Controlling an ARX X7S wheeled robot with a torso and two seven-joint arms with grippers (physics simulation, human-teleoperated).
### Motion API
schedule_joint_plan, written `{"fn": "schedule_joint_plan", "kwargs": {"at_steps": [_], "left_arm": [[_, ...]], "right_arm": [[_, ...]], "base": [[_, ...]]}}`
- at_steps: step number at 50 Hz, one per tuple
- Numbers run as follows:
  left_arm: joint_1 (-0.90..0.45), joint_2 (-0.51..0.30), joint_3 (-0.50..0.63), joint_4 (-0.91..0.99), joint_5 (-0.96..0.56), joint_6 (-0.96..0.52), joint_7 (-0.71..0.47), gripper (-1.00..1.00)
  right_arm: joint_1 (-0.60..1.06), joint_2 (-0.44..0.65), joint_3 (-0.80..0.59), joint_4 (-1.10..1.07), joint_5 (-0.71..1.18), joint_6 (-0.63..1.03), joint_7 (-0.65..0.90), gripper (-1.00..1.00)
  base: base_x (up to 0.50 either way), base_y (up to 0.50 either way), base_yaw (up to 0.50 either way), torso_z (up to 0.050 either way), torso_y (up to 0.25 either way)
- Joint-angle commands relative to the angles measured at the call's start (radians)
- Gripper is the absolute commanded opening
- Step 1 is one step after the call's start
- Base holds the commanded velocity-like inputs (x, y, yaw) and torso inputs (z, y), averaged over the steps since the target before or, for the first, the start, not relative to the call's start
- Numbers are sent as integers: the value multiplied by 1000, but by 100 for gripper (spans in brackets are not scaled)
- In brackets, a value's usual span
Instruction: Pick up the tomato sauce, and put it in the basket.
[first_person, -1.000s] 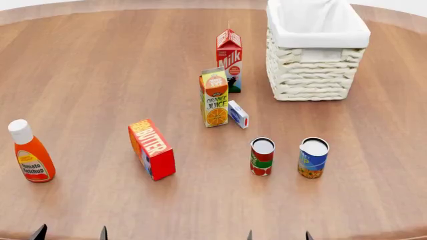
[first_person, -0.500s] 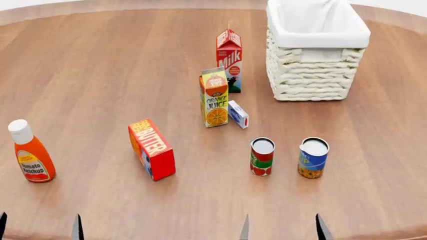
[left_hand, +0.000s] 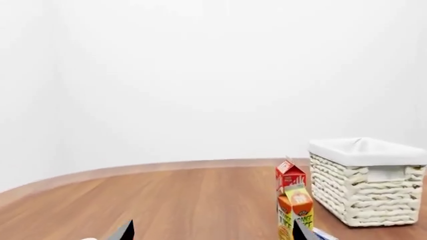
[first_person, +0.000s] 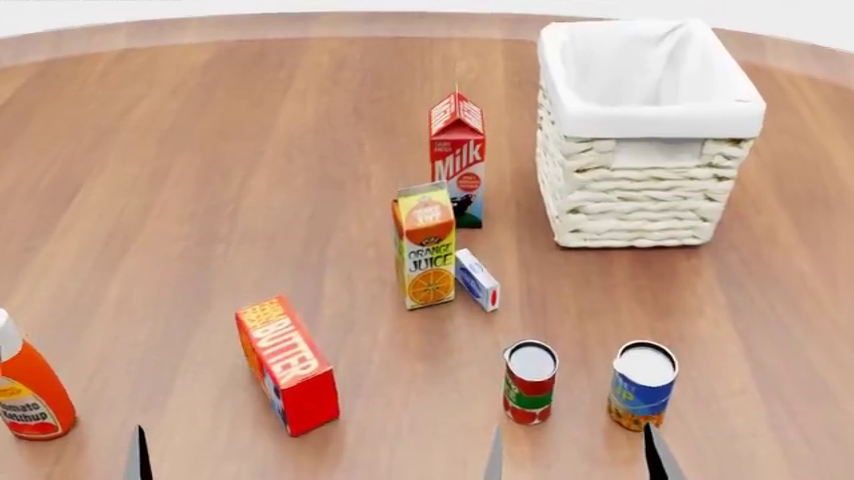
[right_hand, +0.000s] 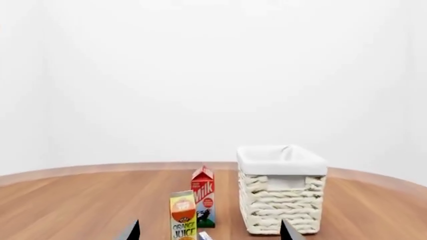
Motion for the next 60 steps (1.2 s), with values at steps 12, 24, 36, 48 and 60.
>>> {"fn": "schedule_joint_plan", "kwargs": {"at_steps": [12,24,36,48,60], "left_arm": [[-3,-29,25,1,-10,2,-32,100],[-4,-40,36,-2,-15,2,-43,100],[-7,-52,45,2,-18,-3,-55,100],[-10,-63,52,0,-22,-6,-65,100],[-23,-67,65,-26,-13,0,-80,100]], "right_arm": [[2,28,-23,5,14,-4,26,100],[4,40,-30,15,19,-13,37,100],[1,51,-38,7,22,-10,51,100],[-10,63,-47,8,26,-59,51,100],[-166,223,82,-149,177,30,-9,100]], "base": [[500,0,0,0,0],[500,0,0,0,0],[500,0,0,0,1],[215,0,0,0,0],[47,0,0,0,0]]}}
